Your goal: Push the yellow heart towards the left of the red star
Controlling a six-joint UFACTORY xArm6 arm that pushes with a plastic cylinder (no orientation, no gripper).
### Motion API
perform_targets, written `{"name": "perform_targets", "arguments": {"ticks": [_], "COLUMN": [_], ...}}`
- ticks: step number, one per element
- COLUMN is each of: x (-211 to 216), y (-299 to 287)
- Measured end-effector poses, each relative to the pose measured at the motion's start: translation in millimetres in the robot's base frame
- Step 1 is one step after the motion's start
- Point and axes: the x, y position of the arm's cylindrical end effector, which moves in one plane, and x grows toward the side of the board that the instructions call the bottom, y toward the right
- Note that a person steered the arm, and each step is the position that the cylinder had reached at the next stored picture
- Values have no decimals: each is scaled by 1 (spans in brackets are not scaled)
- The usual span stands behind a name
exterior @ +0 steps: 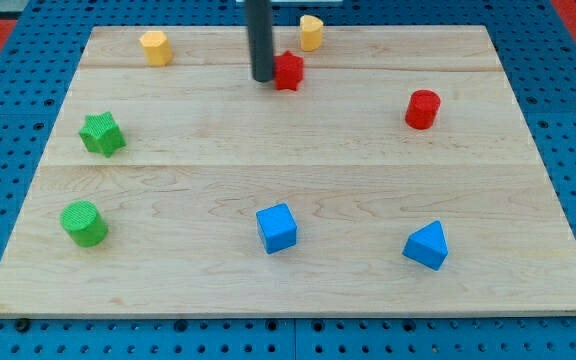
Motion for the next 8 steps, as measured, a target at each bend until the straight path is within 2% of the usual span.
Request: {"name": "perform_targets", "arguments": {"ticks": [1,2,3,4,6,7,8], "x": [-41,-49,-4,-5,-101,-105,-103], "y": [-21,2,19,27,89,89,21]}}
